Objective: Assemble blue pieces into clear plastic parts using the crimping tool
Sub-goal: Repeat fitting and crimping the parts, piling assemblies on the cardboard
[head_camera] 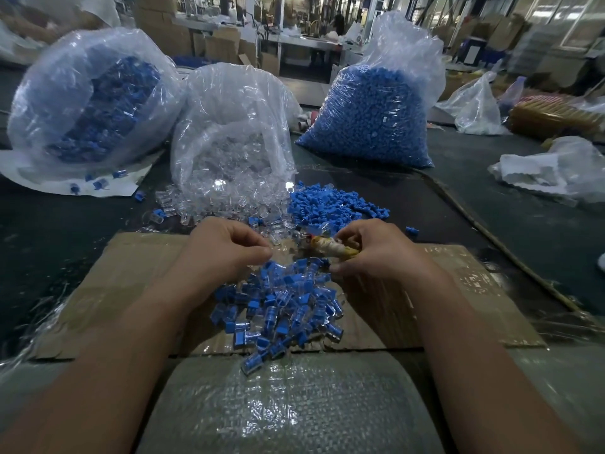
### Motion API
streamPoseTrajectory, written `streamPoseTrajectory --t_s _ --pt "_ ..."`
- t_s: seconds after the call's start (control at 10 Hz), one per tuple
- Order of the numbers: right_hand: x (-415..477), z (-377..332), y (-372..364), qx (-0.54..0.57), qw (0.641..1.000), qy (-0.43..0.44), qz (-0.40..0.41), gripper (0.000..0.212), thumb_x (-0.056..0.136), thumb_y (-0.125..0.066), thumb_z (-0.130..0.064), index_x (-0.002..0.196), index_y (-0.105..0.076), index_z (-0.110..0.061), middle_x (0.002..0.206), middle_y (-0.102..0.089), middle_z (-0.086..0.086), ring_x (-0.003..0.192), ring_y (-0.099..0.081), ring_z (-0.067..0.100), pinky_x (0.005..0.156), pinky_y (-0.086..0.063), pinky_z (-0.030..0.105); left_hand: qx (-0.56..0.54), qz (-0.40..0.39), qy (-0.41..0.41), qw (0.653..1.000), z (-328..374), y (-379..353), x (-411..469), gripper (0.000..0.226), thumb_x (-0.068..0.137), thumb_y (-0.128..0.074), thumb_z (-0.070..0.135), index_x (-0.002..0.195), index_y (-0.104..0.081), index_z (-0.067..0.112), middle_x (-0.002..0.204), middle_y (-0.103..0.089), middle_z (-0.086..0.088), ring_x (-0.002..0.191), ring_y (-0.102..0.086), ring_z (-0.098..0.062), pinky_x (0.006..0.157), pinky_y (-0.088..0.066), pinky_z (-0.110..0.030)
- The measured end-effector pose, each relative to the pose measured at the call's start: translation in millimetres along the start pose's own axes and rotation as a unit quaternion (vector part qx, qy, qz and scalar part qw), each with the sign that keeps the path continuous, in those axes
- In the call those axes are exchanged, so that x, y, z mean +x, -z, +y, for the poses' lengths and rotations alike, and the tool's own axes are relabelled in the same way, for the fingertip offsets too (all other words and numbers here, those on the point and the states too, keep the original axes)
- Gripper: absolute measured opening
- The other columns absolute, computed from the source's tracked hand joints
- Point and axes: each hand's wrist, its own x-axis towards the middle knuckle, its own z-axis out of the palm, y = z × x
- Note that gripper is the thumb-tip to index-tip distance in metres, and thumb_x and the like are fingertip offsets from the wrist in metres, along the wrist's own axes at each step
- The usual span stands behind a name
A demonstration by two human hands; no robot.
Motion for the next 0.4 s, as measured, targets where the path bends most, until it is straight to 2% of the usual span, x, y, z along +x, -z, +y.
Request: streamPoseTrajectory --t_s 0.1,0.2,0.3,0.4 --pt "1 1 0 0.01 1.0 -0.008 -0.024 0.061 0.063 -0.082 -0.036 0.117 -0.054 -0.029 0.1 -0.049 -0.012 0.093 -0.047 0.01 0.076 -0.036 0.028 0.032 0.023 -0.018 0.999 -1 -2 1 0.019 0.079 -0.069 0.011 0.063 -0.065 0.021 0.053 -0.064 0.005 0.045 -0.056 0.001 0.041 -0.042 -0.01" --pt "-2 3 2 0.036 0.999 0.0 -0.041 0.056 0.064 -0.081 -0.037 0.114 -0.055 -0.031 0.101 -0.051 -0.013 0.089 -0.047 0.005 0.073 -0.035 0.028 0.057 0.071 -0.054 0.994 1 -1 -1 0.015 0.079 -0.069 0.017 0.069 -0.065 0.026 0.068 -0.065 0.005 0.062 -0.06 -0.003 0.052 -0.041 -0.012" --pt "-4 5 9 0.046 0.998 0.021 -0.027 0.045 0.073 -0.073 -0.041 0.114 -0.058 -0.028 0.1 -0.052 -0.014 0.088 -0.049 0.003 0.071 -0.037 0.025 0.045 0.088 -0.07 0.993 2 -1 -2 0.014 0.08 -0.068 0.015 0.071 -0.066 0.025 0.069 -0.064 0.005 0.058 -0.057 0.001 0.048 -0.041 -0.008" --pt "-18 0 7 0.08 0.994 0.069 0.035 0.016 0.08 -0.067 -0.04 0.09 -0.06 -0.03 0.087 -0.057 -0.017 0.082 -0.053 -0.001 0.067 -0.04 0.019 0.023 0.086 -0.077 0.993 8 -3 -11 0.018 0.08 -0.068 0.011 0.068 -0.066 0.024 0.069 -0.064 -0.001 0.054 -0.056 -0.001 0.045 -0.041 -0.005"
